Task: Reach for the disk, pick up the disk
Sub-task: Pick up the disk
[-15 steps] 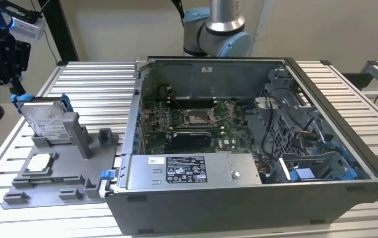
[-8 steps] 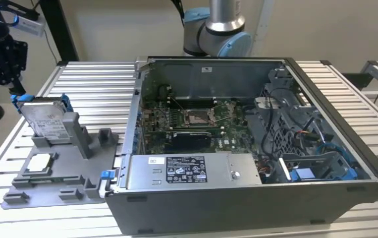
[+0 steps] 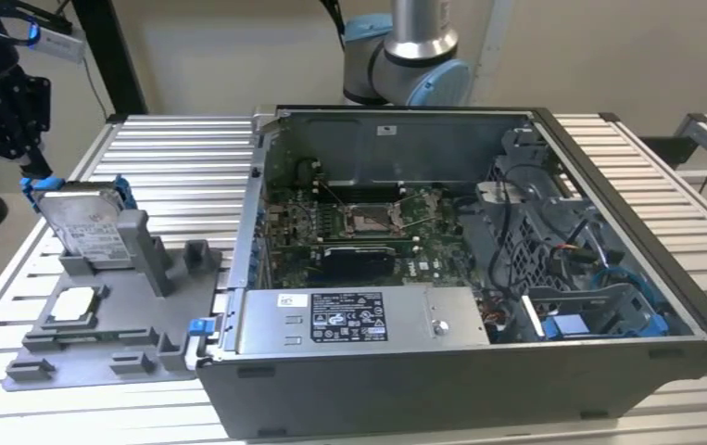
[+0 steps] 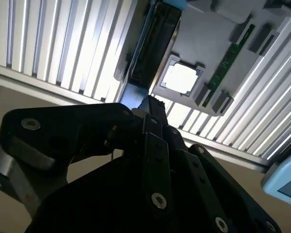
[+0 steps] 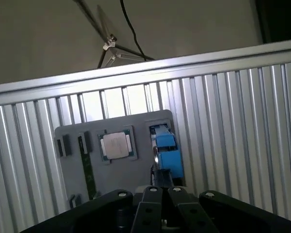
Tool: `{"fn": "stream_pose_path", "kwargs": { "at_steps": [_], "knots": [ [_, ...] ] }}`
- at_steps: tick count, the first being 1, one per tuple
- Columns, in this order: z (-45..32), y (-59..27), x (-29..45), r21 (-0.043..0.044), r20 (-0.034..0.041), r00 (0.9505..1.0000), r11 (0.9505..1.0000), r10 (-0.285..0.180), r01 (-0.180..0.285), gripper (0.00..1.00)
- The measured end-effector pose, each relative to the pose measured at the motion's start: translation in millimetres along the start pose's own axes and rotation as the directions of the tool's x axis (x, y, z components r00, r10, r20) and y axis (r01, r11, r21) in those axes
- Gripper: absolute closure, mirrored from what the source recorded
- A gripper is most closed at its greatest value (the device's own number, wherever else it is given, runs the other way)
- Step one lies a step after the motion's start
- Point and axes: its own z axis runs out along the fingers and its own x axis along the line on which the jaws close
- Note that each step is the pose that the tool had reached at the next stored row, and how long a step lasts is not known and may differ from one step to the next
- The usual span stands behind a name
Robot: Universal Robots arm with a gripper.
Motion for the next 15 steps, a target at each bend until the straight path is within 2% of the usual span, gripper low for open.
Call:
{"fn": "stream_pose_path", "kwargs": {
  "at_steps": [3, 12, 13, 15],
  "knots": [
    [0.4, 0.2, 0.0, -0.0053, -0.0007, 1.0000, 1.0000, 0.000, 0.000, 1.00],
    [0.4, 0.2, -0.1, -0.0055, -0.0008, 1.0000, 1.0000, -0.004, 0.004, 1.00],
    [0.3, 0.2, -0.1, -0.0055, -0.0008, 1.0000, 1.0000, -0.004, 0.004, 0.00],
    [0.4, 0.2, -0.1, -0.0055, -0.0008, 1.0000, 1.0000, -0.004, 0.004, 0.00]
  ]
}}
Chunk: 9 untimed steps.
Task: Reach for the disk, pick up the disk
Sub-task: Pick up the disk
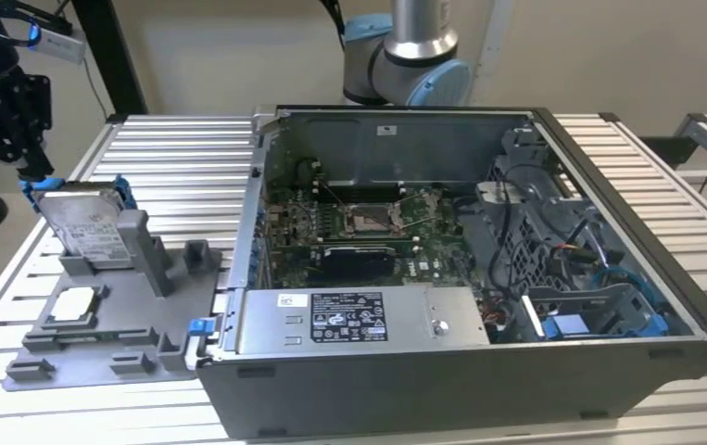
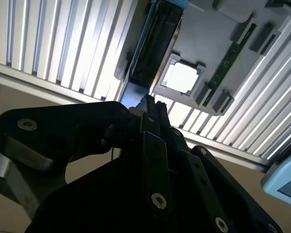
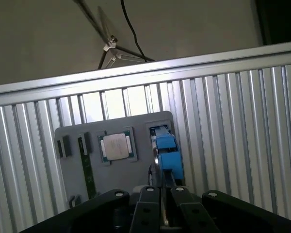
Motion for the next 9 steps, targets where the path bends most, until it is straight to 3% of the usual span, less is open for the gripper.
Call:
{"fn": "stream_pose_path", "kwargs": {
  "at_steps": [9],
  "knots": [
    [0.0, 0.1, -0.1, 0.0000, 0.0000, 1.0000, 1.0000, 0.000, 0.000, 0.00]
  ]
}}
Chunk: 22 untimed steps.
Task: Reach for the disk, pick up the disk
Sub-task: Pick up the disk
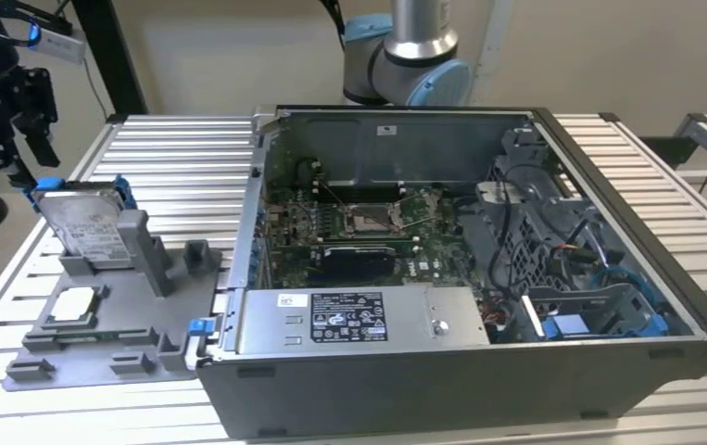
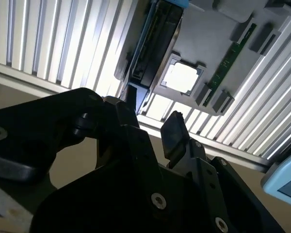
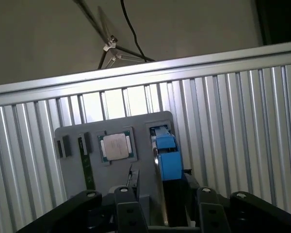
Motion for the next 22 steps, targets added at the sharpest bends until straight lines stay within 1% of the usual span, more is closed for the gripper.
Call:
{"fn": "stream_pose_path", "kwargs": {
  "at_steps": [2, 6, 9, 15, 18, 20, 22],
  "knots": [
    [0.4, 0.0, -0.2, 0.0001, 0.0001, 1.0000, 1.0000, -0.002, 0.002, 0.00],
    [3.9, 0.5, -2.6, 0.0022, -0.0003, 0.9992, 0.9992, -0.039, 0.039, 0.00],
    [8.9, 1.3, -3.6, 0.0053, -0.0003, 0.9983, 0.9983, -0.058, 0.058, 0.00],
    [20.3, 5.7, -5.0, 0.0080, -0.0002, 0.9976, 0.9976, -0.069, 0.069, 0.00],
    [25.3, 6.0, -5.3, 0.0092, -0.0002, 0.9969, 0.9969, -0.078, 0.078, 0.00],
    [28.3, 6.1, -5.4, 0.0139, 0.0000, 0.9963, 0.9962, -0.087, 0.087, 0.00],
    [31.0, 6.0, -5.4, 0.0206, 0.0004, 0.9956, 0.9954, -0.093, 0.093, 0.00]
  ]
}}
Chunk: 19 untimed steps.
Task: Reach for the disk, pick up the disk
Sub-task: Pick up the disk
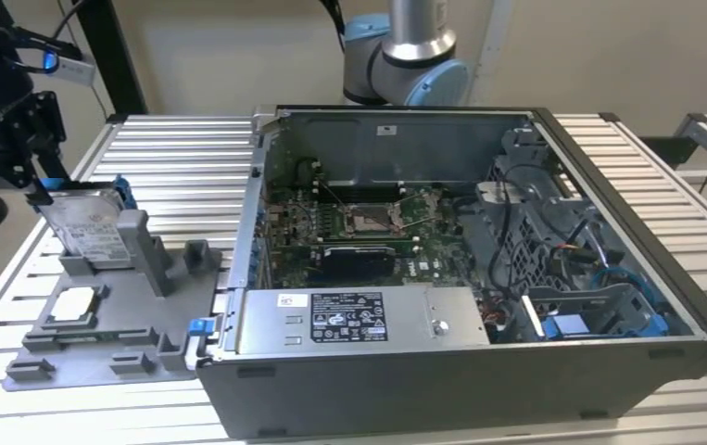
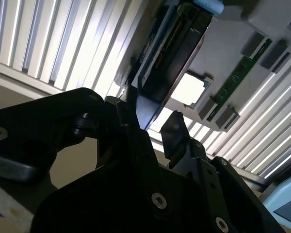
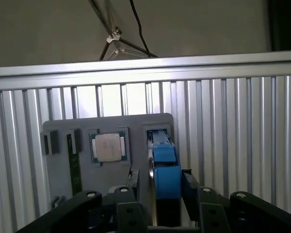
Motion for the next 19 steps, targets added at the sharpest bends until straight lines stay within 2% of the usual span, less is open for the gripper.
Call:
{"fn": "stream_pose_path", "kwargs": {
  "at_steps": [3, 8, 12, 15, 19],
  "knots": [
    [4.9, 0.0, 0.1, 0.0072, 0.0005, 0.9999, 0.9999, -0.010, 0.010, 0.00],
    [12.9, 0.1, 0.0, 0.0113, 0.0010, 0.9998, 0.9997, -0.019, 0.019, 0.00],
    [17.1, 0.1, -0.6, 0.0111, 0.0059, 0.9998, 0.9998, -0.019, 0.019, 0.00],
    [20.4, 0.3, -1.4, 0.0105, 0.0152, 0.9997, 0.9998, -0.019, 0.019, 0.00],
    [24.1, 0.6, -4.3, 0.0104, 0.0183, 0.9996, 0.9998, -0.019, 0.019, 0.00]
  ]
}}
